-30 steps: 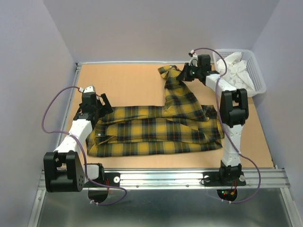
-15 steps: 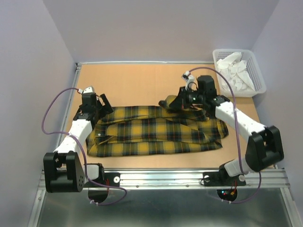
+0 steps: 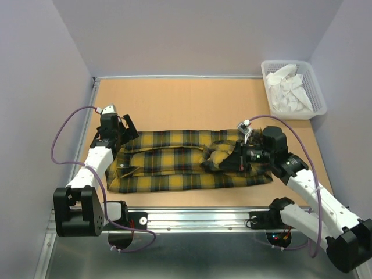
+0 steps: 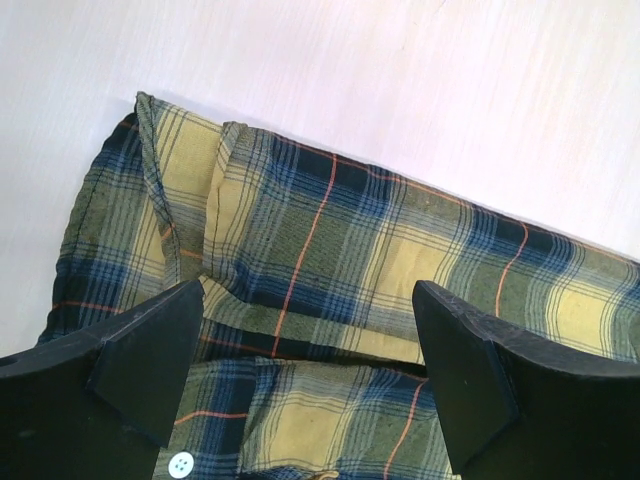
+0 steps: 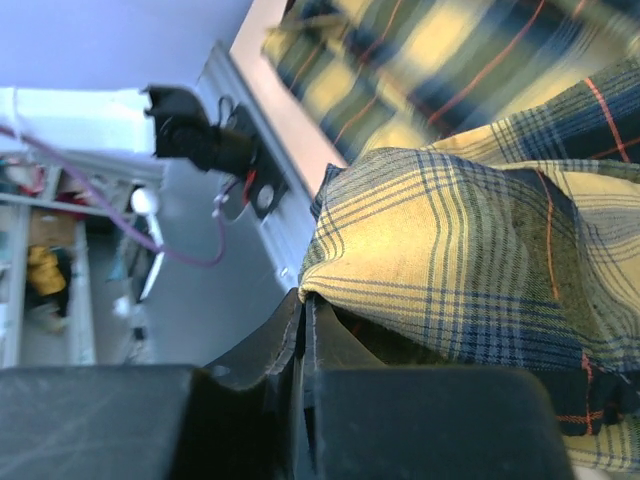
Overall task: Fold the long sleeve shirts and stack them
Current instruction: Fold the shirt
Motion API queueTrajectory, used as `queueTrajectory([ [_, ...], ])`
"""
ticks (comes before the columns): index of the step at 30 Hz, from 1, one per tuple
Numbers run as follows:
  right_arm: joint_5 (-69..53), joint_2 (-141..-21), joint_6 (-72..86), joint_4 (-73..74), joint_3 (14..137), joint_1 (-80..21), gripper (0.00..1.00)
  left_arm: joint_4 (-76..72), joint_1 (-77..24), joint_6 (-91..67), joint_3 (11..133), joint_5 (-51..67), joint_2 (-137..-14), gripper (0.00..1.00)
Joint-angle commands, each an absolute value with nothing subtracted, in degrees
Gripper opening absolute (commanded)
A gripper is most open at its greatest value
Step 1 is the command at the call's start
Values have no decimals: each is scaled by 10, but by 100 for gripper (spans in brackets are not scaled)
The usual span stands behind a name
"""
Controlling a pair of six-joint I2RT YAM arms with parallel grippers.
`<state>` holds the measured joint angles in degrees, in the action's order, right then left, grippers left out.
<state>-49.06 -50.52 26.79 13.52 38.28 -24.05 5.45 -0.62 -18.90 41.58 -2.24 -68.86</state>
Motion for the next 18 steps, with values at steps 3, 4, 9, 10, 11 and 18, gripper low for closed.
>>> queueTrajectory([
  [3, -541, -453, 300, 216, 336, -243, 10, 36, -4, -177, 422, -38, -677, 97],
  [4, -539, -445, 307, 227, 327, -243, 13, 38, -5, -176, 420, -44, -677, 97],
  [9, -538, -463, 294, 331, 334, -243, 27, 40, -5, -174, 418, -51, -668, 97],
  [10, -515, -465, 268, 353, 344, -243, 34, 41, -5, -170, 418, -52, -664, 97],
  [11, -501, -468, 252, 373, 359, -243, 40, 41, -4, -169, 417, -51, -661, 97],
  [18, -245, -556, 204, 489, 534, -243, 72, 68, -5, -206, 436, -4, -642, 97],
])
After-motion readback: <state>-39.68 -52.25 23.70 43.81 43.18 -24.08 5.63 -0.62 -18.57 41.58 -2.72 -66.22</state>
